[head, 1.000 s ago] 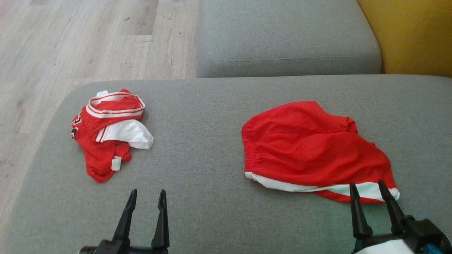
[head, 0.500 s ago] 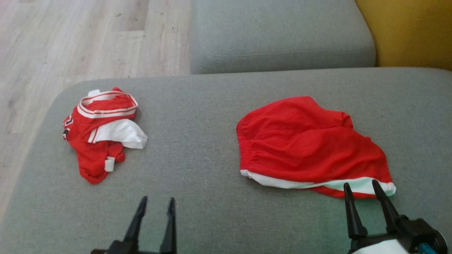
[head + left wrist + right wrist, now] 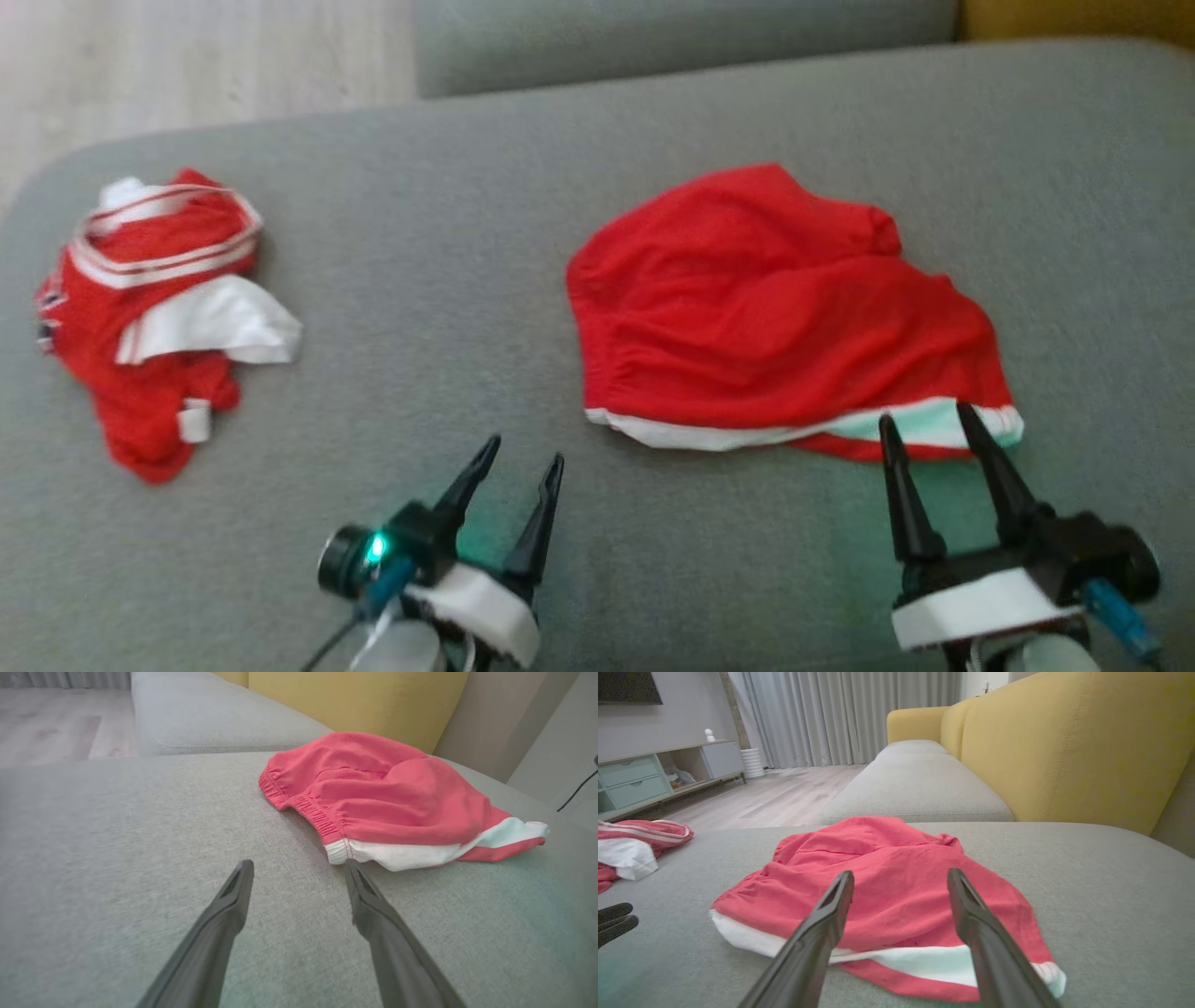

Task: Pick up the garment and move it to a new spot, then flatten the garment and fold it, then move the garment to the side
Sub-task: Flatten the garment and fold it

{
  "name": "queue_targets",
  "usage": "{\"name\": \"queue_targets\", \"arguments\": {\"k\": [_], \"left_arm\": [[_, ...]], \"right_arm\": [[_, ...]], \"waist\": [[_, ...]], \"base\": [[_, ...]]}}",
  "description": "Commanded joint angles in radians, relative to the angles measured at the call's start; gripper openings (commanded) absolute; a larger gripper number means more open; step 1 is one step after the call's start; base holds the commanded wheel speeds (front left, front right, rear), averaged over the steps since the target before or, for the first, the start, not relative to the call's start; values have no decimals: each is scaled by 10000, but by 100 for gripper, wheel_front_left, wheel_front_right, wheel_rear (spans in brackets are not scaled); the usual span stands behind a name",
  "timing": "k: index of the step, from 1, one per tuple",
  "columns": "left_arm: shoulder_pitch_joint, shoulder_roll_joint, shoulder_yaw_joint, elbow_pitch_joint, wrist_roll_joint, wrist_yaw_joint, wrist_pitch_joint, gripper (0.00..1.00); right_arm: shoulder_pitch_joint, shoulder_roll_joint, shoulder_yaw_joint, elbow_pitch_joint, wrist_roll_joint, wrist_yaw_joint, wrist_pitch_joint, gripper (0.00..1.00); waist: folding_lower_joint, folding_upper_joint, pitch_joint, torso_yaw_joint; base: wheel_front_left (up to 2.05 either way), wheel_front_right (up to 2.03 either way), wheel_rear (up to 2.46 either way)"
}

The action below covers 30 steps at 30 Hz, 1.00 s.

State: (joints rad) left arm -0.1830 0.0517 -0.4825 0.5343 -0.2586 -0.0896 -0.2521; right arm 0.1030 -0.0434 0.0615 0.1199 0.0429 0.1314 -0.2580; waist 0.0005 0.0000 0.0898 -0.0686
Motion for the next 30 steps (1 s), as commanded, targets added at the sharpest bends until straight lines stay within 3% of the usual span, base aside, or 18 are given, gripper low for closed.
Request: {"name": "queue_targets", "arguments": {"k": [1,9,21,22,23,24,25,26,30], "left_arm": [[-578,-14,165,-55,-105,-52,-97,100],[-1892,-14,-339,1371,-292,-190,-97,100],[-2415,-14,-138,1602,132,-298,-97,100],[-2449,-14,-174,1545,214,-316,-97,80],[-2477,-14,-177,1451,297,-329,-97,46],[-2501,-14,-166,1350,399,-338,-97,30],[-2521,-13,-170,1239,527,-348,-97,8],[-2537,-2,-184,1099,670,-356,-97,0],[-2423,62,-215,423,1137,-376,-97,0]], "right_arm": [[-416,-74,272,-347,-34,-7,-38,100],[-802,-144,406,-383,-42,-7,-38,100],[-1021,-111,459,-396,-5,-7,-38,100],[-1037,-107,451,-400,-4,-7,-38,100],[-1053,-103,442,-404,-4,-7,-38,100],[-1069,-99,432,-410,-4,-7,-38,100],[-1085,-96,419,-416,-5,-7,-38,100],[-1095,-92,397,-416,-10,-7,-38,100],[-1051,-82,320,-359,-21,-7,-38,100]], "waist": [[-5,0,526,-485],[-5,0,1137,-1094],[-5,0,1566,-1581],[-5,0,1593,-1596],[-5,0,1622,-1606],[-5,0,1652,-1609],[-5,0,1677,-1604],[-5,0,1691,-1588],[-5,0,1608,-1424]], "base": [[0,0,0],[0,0,0],[0,0,0],[0,0,0],[0,0,0],[0,0,0],[0,0,0],[0,0,0],[0,0,0]]}}
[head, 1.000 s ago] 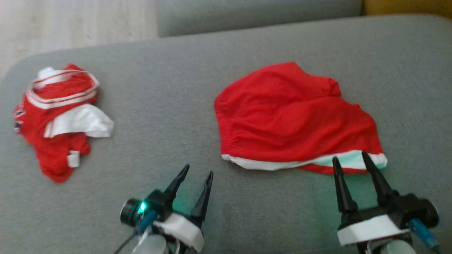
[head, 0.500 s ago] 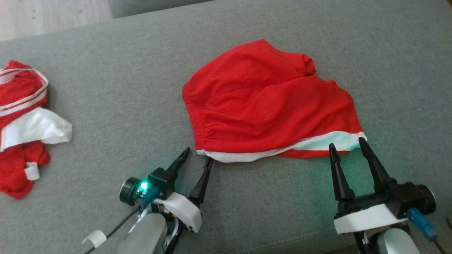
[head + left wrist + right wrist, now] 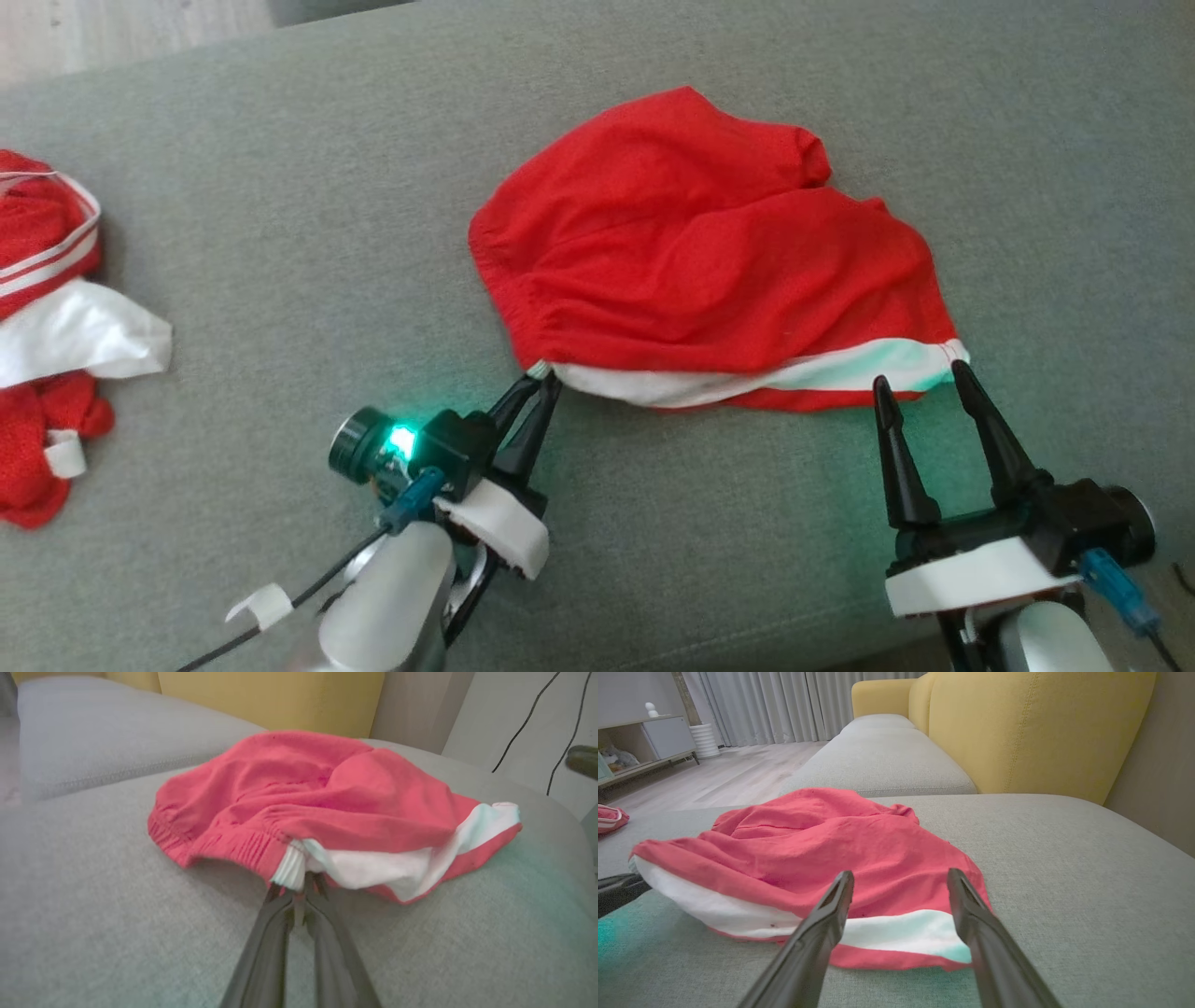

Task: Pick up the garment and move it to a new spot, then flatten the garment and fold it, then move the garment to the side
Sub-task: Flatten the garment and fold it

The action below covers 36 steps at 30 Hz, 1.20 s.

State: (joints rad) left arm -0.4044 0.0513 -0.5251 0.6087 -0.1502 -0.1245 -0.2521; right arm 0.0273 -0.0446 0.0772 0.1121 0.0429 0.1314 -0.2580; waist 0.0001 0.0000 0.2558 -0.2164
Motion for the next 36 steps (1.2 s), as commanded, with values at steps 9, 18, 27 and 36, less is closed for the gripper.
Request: {"name": "queue_targets", "arguments": {"k": [9,18,27,36], "left_arm": [[786,372,427,-1883,452,-41,-97,0],[1583,724,415,-2325,623,-51,-97,0],[1418,750,416,-2462,723,-55,-97,0],[1197,979,415,-2902,856,-58,-97,0]], "right_arm": [[-5,-60,-248,259,44,-7,-38,100],[-106,-58,-875,2115,30,-7,-38,100],[-868,-57,-734,3585,241,-7,-38,76],[-1077,-57,-799,1691,400,-7,-38,0]], "waist": [[-1,0,-635,589],[-1,0,-909,1229],[-1,0,-637,1500],[-1,0,-742,1442]], "base": [[0,0,0],[0,0,0],[0,0,0],[0,0,0]]}}
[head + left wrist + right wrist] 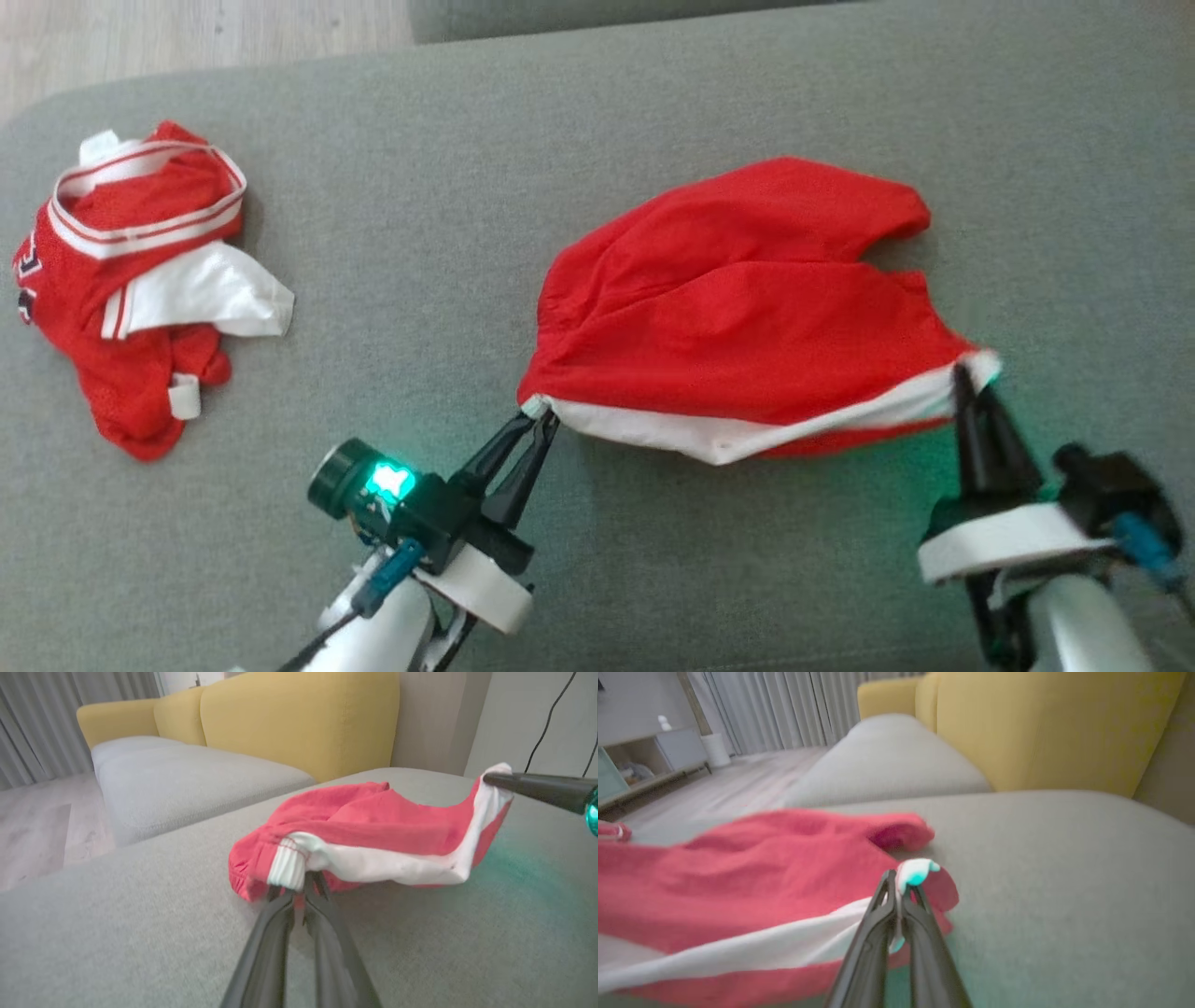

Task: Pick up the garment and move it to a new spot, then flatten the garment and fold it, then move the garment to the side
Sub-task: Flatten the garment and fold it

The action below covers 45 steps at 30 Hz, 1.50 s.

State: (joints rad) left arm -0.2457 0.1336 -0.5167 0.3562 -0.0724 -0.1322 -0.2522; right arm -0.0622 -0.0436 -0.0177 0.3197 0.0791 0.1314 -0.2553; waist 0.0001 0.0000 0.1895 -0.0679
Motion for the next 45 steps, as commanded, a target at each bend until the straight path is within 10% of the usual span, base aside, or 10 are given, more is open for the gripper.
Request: {"name": "queue_targets", "arguments": {"k": [1,17,26,34,45], "left_arm": [[-422,194,340,-509,103,19,-95,0],[-3541,1900,-871,-3097,-347,17,370,0],[-7952,2503,-2589,-1585,-3171,16,1383,0],[-11567,2093,-3166,1221,-3909,16,62,0],[-8745,2821,-3795,-443,-3526,16,-92,0]], "right_arm": [[-147,-67,87,-788,92,-7,-65,0],[-1507,-66,-1317,-5922,365,-7,-65,0],[-5661,-1257,-926,-2912,726,-7,-65,0],[-9546,-1690,-732,-1177,763,-7,-65,0],[-6869,-2133,-840,-2125,1000,-7,-65,0]], "waist": [[-1,0,-153,-76],[-1,0,-1009,-472],[-1,0,100,-394],[-1,0,1383,-362],[-1,0,1342,87]], "base": [[0,0,0],[0,0,0],[0,0,0],[0,0,0],[0,0,0]]}}
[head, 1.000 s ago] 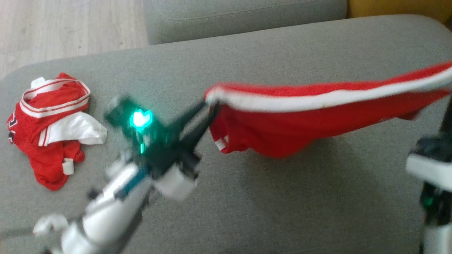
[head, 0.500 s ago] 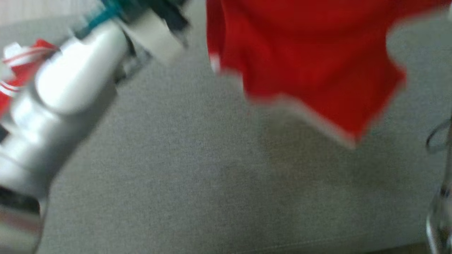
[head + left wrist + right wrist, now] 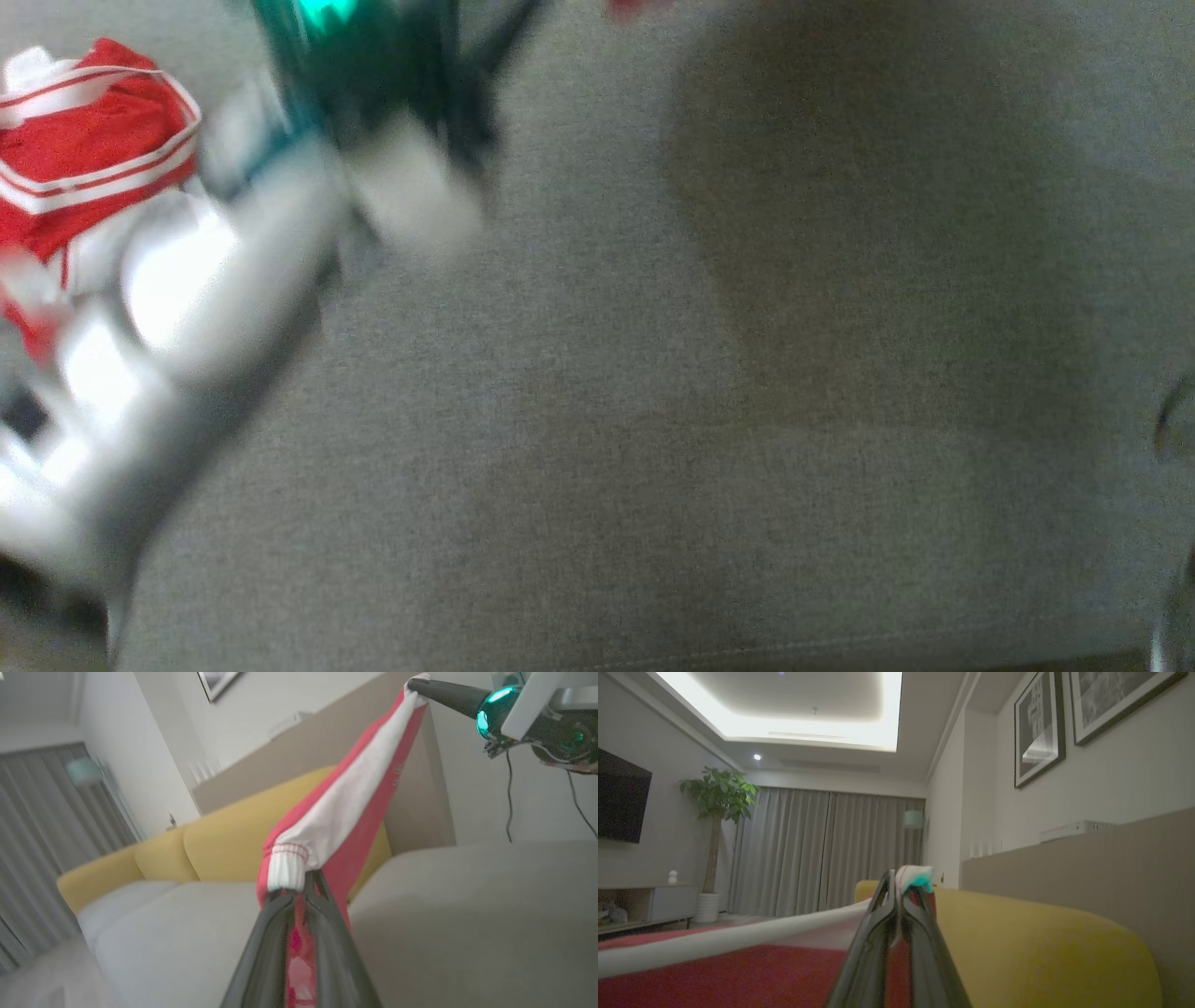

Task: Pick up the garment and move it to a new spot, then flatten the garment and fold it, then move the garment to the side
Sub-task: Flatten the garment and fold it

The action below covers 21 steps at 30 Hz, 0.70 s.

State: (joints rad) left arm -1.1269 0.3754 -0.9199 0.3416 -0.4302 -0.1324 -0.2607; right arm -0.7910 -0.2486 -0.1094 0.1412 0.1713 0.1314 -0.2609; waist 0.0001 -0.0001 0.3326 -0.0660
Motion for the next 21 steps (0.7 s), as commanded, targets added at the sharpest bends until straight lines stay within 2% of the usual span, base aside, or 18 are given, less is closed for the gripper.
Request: {"name": "queue_targets", "arguments": {"k": [1,8,11,12,17,21], "left_arm": [[672,479,52,-425,104,21,-8,0],[4748,481,-1005,-413,-68,406,-9,0],[5872,484,-1375,-283,-128,482,-10,0],[6351,498,-1682,-358,-113,456,8,0],[6800,658,-2095,-802,-144,413,424,0],[6491,771,-1821,-1323,-406,479,796,0]], "right_arm": [[1044,-103,73,-377,106,-7,-9,0],[5418,260,-159,-371,598,-7,-9,0],[6951,588,-327,-769,631,-7,0,0],[7795,825,-657,-1187,651,-7,77,0],[8762,962,-1184,-2151,781,-7,473,0],[8514,886,-1365,-2657,772,-7,857,0]], "waist": [[-1,1,-154,99],[-1,1,-773,32],[-1,1,-1069,-87],[-1,1,-1242,-116],[-1,1,-1385,-173],[-1,1,-1236,-93]], "base": [[0,0,0],[0,0,0],[0,0,0],[0,0,0],[0,0,0],[0,0,0]]}}
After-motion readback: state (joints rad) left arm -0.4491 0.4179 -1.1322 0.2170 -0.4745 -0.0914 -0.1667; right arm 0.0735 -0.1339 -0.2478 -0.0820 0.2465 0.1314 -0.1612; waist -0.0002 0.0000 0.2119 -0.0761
